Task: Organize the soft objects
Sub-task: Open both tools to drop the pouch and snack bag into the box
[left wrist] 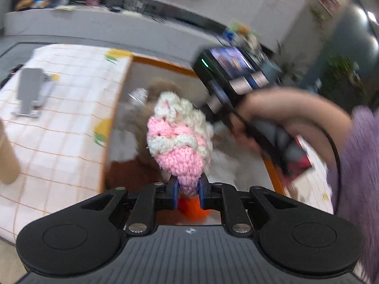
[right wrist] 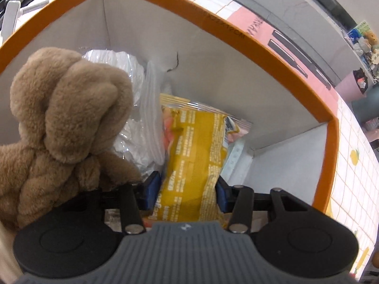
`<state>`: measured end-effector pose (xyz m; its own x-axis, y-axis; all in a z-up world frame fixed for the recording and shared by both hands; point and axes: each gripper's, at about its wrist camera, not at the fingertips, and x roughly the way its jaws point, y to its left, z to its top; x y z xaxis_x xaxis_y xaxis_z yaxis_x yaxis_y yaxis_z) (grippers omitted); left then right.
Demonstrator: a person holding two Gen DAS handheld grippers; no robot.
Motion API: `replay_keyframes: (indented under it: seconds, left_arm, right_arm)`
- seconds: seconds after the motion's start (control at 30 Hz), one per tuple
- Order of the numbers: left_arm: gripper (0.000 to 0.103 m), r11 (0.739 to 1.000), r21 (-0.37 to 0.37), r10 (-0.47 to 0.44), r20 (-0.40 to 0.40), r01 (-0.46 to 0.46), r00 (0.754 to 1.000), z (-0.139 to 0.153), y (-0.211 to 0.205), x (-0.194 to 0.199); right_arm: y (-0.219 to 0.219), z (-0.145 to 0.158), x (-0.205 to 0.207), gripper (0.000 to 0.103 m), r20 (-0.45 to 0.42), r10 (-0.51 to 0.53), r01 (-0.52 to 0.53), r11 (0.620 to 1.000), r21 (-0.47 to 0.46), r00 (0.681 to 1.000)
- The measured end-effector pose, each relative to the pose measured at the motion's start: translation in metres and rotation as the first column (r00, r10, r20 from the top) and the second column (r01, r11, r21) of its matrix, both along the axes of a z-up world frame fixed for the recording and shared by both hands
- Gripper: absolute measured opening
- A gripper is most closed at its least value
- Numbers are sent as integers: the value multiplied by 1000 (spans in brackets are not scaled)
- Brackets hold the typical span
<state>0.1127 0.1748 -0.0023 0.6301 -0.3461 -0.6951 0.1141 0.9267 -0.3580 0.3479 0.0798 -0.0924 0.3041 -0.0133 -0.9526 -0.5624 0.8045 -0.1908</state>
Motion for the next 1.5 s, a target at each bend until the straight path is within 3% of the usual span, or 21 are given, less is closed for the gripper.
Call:
replay_keyframes:
  seconds: [0.17, 0.33, 0.4, 0.6, 0.7, 0.8, 0.87, 0.97, 1.13, 1.3, 1.37, 1.5]
  left_arm:
    - [17, 991, -5, -130, -52, 130, 990, -13, -27, 2]
    - [17, 978, -90, -196, -59, 190, 979, -18, -47, 5]
    - [17, 977, -85, -202, -69, 196, 977, -21, -52, 7]
    - [19, 991, 1, -130, -135, 132, 982, -35, -66, 22]
    - [29, 995, 54, -78, -169, 88, 983, -42, -67, 30]
    - [47, 997, 64, -20, -174, 32, 985, -44, -63, 33]
    - [68, 999, 48, 2, -153, 6, 988, -38, -56, 30]
    - [80, 999, 39, 41, -101, -37, 994, -25, -43, 28]
    - [81, 995, -28, 90, -99, -93, 991, -5, -17, 21]
    - [82, 975, -45, 216, -45, -218, 975, 7, -1, 15]
    - [82, 968, -34, 247, -23, -248, 969, 11, 4, 15]
    - [83, 958, -53, 283, -2, -283, 959, 15, 18, 11]
  right_arm:
    - [-2, 1, 8, 48, -15, 11, -11, 1000, 10, 1000]
    - [-6, -3, 11, 48, -15, 19, -19, 1000, 21, 1000]
    - [-7, -3, 10, 48, -13, 21, -21, 1000, 23, 1000]
    - [-6, -5, 3, 48, -3, 16, -16, 1000, 25, 1000]
    - [-4, -8, -1, 48, 7, 11, -11, 1000, 19, 1000]
    - [-1, -10, -6, 49, 27, -2, 2, 1000, 17, 1000]
    - [0, -10, -11, 50, 51, -3, 2, 1000, 14, 999]
    - [-1, -8, -20, 51, 74, -10, 8, 1000, 21, 997]
    - [-4, 5, -37, 55, 89, 6, -10, 999, 46, 996]
    - [-6, 29, -57, 61, 126, 13, -22, 997, 77, 992]
    - [-6, 40, -66, 91, 192, -2, -7, 999, 49, 981]
    - [-19, 68, -78, 92, 232, -35, 5, 991, 130, 972]
